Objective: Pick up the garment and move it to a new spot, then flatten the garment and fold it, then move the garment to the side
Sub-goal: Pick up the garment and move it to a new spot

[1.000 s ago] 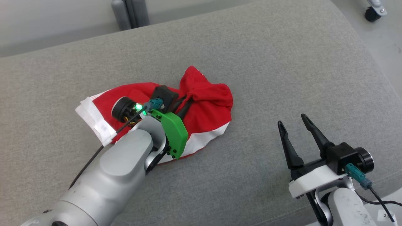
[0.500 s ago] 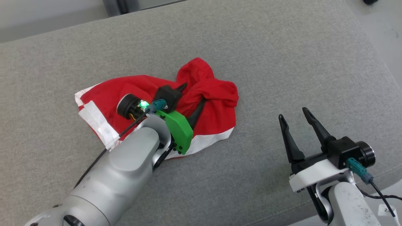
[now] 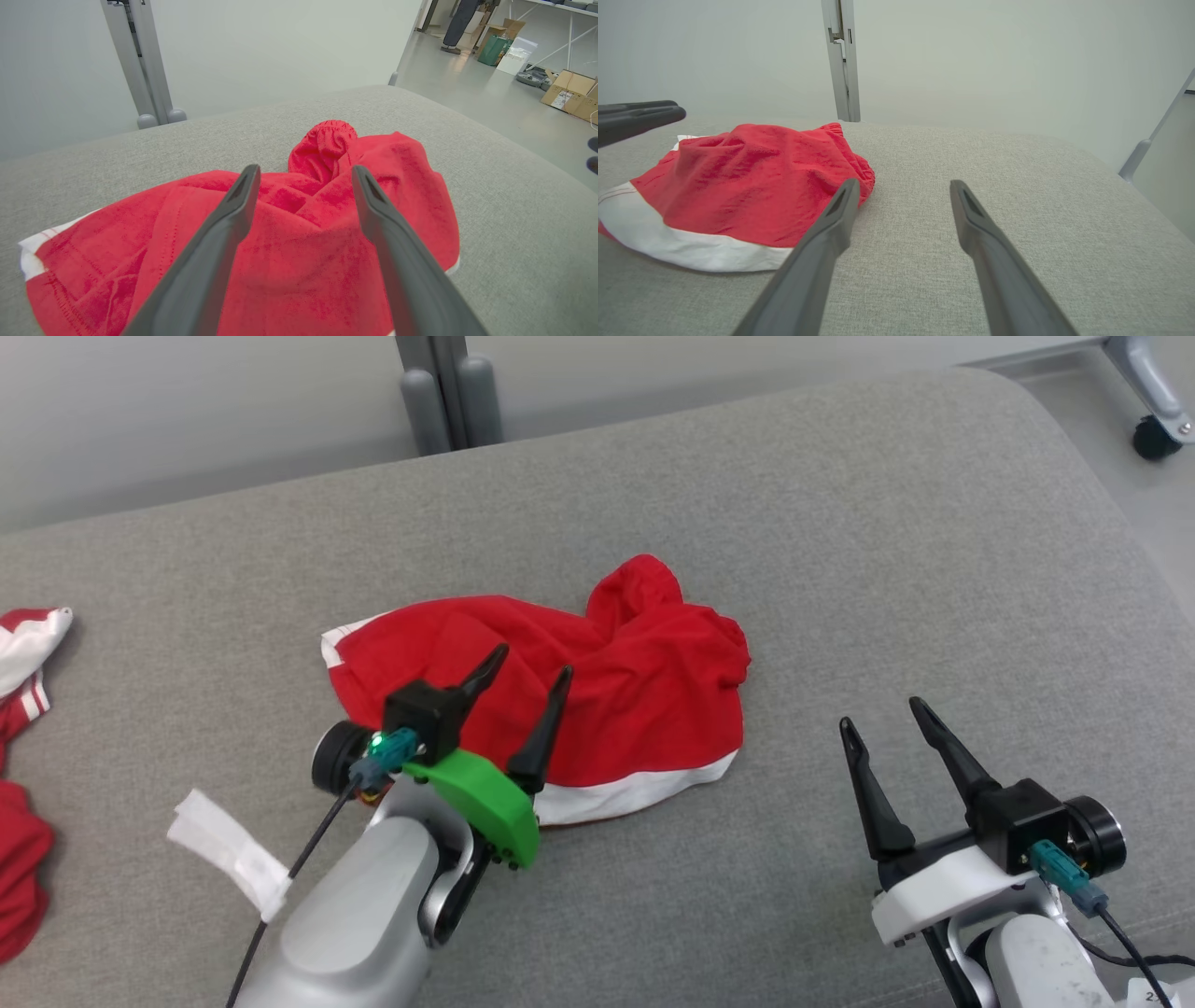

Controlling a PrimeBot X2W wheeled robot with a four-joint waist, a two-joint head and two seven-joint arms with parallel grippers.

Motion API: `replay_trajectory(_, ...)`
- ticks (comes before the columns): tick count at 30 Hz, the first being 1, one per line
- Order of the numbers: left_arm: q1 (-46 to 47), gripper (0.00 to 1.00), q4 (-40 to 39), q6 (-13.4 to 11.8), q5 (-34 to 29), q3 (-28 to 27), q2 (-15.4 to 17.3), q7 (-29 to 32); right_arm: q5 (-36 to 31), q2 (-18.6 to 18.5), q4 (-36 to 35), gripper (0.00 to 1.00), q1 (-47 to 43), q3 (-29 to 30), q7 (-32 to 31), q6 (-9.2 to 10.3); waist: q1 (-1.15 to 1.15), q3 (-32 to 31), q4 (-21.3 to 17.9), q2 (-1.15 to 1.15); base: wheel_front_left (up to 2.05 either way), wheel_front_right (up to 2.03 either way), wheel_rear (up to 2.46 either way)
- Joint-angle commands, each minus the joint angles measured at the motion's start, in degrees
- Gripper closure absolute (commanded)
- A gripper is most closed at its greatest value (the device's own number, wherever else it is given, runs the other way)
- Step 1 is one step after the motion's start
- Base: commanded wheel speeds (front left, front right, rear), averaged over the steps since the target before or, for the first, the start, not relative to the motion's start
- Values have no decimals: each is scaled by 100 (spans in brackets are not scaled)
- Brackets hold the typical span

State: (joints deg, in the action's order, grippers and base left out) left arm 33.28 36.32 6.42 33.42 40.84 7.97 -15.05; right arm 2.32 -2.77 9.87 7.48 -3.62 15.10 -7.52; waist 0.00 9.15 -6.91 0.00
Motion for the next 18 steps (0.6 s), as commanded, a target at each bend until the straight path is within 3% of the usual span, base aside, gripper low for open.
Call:
replay_trajectory(1,-220,0,-75,-39,-86,-146,44,-18,-43,-21,14,0,-103,19,10,6,0,-301,227,0,0,0,0)
replay_trajectory(8,-1496,0,-555,-97,-422,-1316,41,-12,-83,-21,42,0,-395,56,11,6,0,-719,350,0,0,0,0)
replay_trajectory(18,-2759,0,-1081,-9,-868,-2651,-241,-13,2,-21,-22,0,-738,203,11,6,0,-924,438,0,0,0,0)
